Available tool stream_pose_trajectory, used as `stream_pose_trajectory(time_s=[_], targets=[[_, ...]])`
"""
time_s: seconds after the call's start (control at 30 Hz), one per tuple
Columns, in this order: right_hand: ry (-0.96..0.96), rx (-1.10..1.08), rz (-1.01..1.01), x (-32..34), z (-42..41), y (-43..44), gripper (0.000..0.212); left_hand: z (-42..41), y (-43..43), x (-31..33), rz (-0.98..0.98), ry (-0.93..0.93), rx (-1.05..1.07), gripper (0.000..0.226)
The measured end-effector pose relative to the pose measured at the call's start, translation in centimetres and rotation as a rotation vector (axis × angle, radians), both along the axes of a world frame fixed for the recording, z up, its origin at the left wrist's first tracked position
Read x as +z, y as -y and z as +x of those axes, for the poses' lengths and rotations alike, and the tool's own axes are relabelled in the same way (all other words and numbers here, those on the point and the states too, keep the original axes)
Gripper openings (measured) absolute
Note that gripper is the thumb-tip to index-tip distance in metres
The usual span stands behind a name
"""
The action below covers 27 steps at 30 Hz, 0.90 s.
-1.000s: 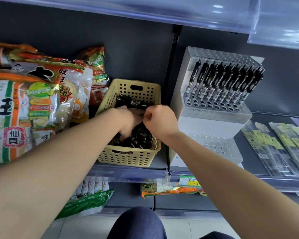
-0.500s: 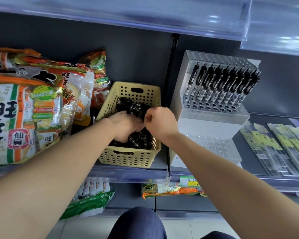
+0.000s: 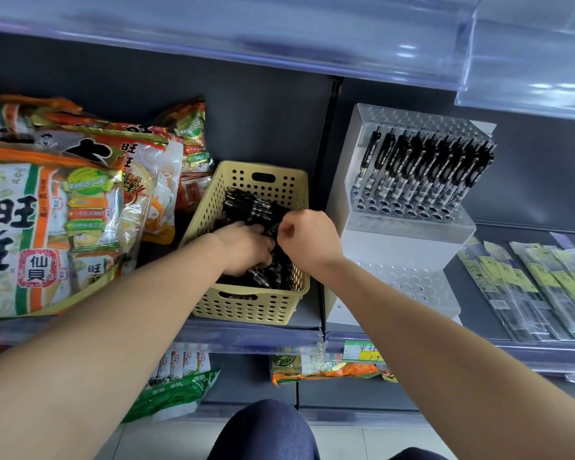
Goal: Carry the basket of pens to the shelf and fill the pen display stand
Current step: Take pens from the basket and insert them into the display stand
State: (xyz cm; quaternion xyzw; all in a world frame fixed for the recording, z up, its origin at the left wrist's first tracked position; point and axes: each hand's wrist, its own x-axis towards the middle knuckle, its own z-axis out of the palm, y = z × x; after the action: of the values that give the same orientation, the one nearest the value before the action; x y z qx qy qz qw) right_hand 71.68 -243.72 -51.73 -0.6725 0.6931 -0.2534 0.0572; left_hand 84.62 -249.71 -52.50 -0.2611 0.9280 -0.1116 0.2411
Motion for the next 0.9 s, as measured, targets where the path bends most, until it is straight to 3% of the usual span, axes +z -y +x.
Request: stream_pose_trajectory(time_s=[0.13, 0.3, 0.53, 0.63, 0.73, 0.9], targets=[[0.038, -0.003, -0.010, 0.0, -0.2, 0.0, 0.015, 0.8, 0.7, -0.1, 0.049, -0.247, -0.013, 0.028], [0.147, -0.014, -0.048, 0.2, -0.1, -0.1, 0.017, 1.7, 1.2, 1.0, 0.155, -0.558, 0.192, 0.034], [0.869, -0.151, 0.072, 2.5, -0.8, 0.1, 0.022, 2.0, 1.6, 2.2, 0.278, -0.848, 0.410, 0.024], [1.069, -0.185, 0.058, 2.9, -0.6, 0.1, 0.032, 2.4, 1.7, 2.5, 0.367, -1.002, 0.508, 0.018], [1.020, -0.216, 0.057, 3.1, -0.3, -0.2, 0.037, 2.9, 1.8, 2.9, 0.485, -1.211, 0.679, 0.025], [0.895, -0.200, 0.104, 3.0, 0.0, -0.2, 0.025, 2.7, 2.0, 3.0, 0.533, -1.330, 0.787, 0.023]])
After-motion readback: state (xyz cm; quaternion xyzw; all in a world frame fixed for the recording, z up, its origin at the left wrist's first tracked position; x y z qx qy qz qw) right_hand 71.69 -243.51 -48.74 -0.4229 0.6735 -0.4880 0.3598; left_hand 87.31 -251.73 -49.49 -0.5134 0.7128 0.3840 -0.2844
